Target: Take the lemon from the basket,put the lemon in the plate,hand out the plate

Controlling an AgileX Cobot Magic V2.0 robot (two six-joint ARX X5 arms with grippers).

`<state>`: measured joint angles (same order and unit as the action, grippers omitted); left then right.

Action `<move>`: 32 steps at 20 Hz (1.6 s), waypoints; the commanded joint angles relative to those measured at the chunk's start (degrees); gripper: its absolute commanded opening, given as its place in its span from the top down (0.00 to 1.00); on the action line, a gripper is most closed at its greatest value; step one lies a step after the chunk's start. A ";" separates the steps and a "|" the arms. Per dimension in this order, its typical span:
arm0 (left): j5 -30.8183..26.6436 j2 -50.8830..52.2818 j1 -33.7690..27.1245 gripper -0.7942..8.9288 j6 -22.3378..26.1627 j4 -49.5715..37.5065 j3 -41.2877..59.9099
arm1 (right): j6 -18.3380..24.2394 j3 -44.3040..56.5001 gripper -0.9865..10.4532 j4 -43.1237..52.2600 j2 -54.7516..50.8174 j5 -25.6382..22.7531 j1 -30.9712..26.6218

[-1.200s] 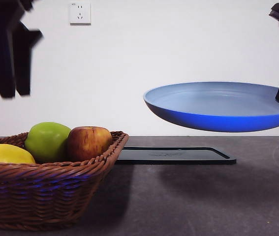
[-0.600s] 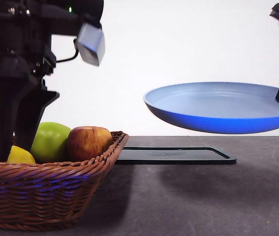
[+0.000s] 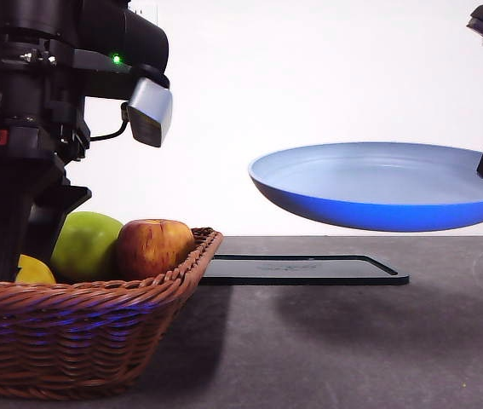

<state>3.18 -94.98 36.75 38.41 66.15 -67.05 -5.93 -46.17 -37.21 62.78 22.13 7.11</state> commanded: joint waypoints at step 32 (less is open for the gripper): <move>6.69 -5.84 15.43 0.73 -14.95 -8.15 -34.88 | -9.70 -0.90 0.91 1.33 3.56 6.45 3.50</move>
<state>9.87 -99.63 51.62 23.84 58.24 -100.77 -14.87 -46.17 -36.42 65.87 28.27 10.44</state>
